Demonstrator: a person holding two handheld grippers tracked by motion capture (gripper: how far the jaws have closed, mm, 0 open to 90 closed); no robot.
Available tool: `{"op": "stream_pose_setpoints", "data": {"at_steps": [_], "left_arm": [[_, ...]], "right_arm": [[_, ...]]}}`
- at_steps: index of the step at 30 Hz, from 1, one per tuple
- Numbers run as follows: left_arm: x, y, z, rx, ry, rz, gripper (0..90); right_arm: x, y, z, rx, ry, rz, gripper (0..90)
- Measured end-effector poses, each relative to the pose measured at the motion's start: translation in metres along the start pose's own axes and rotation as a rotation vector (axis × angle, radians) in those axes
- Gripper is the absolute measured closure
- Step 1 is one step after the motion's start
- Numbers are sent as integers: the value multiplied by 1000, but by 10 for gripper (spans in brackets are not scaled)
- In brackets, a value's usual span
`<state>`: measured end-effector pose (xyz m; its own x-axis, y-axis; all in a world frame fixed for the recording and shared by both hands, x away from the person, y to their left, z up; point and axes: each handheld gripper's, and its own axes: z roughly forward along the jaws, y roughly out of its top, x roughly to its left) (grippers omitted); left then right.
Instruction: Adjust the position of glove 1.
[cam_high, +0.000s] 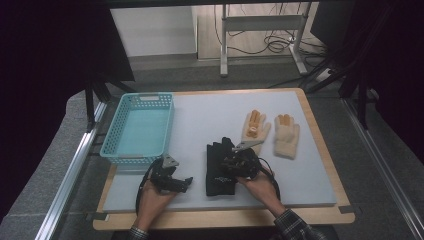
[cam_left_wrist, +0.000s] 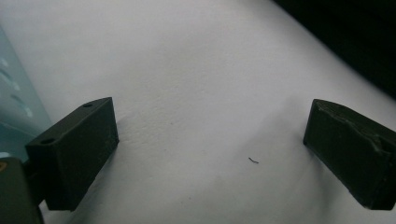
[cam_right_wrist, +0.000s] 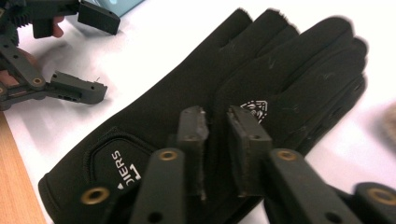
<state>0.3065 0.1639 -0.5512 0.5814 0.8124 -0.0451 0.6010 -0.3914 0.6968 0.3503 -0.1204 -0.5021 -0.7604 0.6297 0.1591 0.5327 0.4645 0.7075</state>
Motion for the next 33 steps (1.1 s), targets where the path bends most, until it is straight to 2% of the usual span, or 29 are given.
{"op": "stream_pose_setpoints", "data": {"at_steps": [1,5,9,12,13,16,18,19,20,21,22,24,27,33], "left_arm": [[0,0,0,1,0,0,34],[0,0,0,1,-1,0,34],[0,0,-1,0,0,-1,43],[-1,-1,-3,0,3,-1,52],[-1,-3,-5,1,3,-1,58],[0,-6,-7,3,3,-3,58],[1,-9,-10,2,5,0,52],[3,-12,-12,6,7,1,44],[3,-12,-12,6,7,1,37],[5,-15,-15,7,5,-2,36],[5,-15,-15,7,5,-2,36],[7,-17,-17,5,6,-3,36],[9,-20,-20,7,13,-10,30],[9,-21,-20,5,16,-14,31]], "right_arm": [[-1,2,-5,-16,-7,-15,679],[-8,1,-18,-34,-15,-15,626],[-18,-7,-25,-34,-19,-2,616],[-21,-13,-25,-30,-16,-2,586],[-23,-18,-24,-19,-40,-20,558],[-23,-23,-23,-11,-51,-32,554],[-24,-28,-24,-15,-57,-43,569],[-25,-32,-27,-16,-57,-50,655],[-25,-32,-27,-16,-57,-50,655],[-26,-36,-29,-2,-41,-53,745],[-26,-36,-29,-2,-41,-53,745],[-27,-41,-30,9,-21,-56,807],[-24,-47,-30,14,-1,-77,850],[-19,-50,-25,42,11,-103,857]]}}
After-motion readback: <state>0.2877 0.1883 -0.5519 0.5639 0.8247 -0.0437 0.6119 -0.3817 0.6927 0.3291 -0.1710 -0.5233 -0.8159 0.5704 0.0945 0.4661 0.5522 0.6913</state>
